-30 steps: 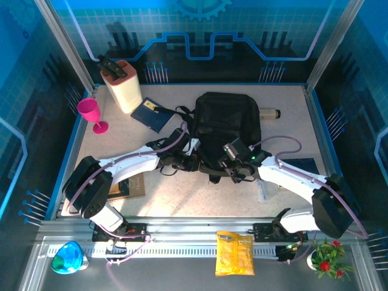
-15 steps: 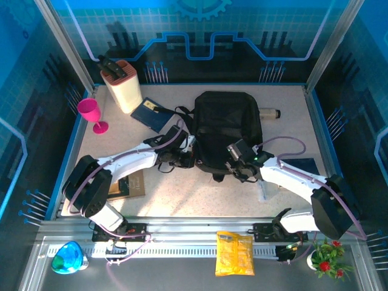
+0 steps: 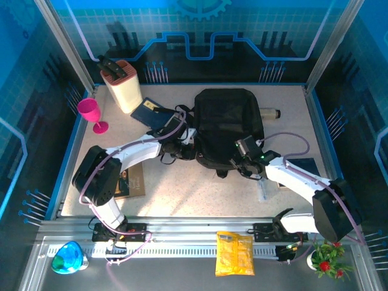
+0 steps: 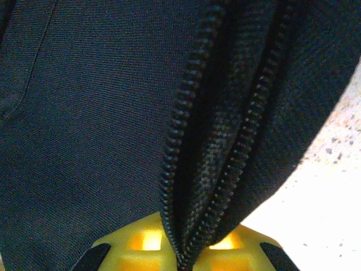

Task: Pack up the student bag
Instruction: Unzip the student bag at the center of the table.

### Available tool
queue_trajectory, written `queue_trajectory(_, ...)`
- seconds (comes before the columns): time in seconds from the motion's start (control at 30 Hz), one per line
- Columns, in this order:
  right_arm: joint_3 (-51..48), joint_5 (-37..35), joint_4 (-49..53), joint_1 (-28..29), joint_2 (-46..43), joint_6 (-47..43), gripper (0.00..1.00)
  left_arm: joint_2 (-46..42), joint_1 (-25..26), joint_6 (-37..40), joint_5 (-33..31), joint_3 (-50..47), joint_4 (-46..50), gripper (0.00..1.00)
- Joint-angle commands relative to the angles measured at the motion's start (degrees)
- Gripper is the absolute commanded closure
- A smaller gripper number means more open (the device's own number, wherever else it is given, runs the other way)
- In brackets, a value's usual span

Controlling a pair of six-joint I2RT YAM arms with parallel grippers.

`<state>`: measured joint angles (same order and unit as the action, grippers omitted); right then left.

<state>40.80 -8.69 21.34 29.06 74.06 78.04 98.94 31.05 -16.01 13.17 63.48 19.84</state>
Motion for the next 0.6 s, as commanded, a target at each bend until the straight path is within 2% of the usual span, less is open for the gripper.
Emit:
queue_trajectory(0.0, -1.57, -1.45, 4.64, -3.01, -2.04, -6.04, 0.91, 3.86, -2.91, 2.16, -4.52, 3.29, 1.4, 1.0)
queue_trajectory(0.33, -1.95, 2.35, 5.9, -7.62, -5.23, -12.13, 0.91, 11.27, -5.54, 3.83, -8.6, 12.06, 0.34, 1.0)
queue_trajectory(0.57, -1.25, 4.28, 6.02, -8.8, -6.04, -14.65, 0.9, 17.3, -6.8, 4.54, -14.72, 19.51, 0.46, 1.0)
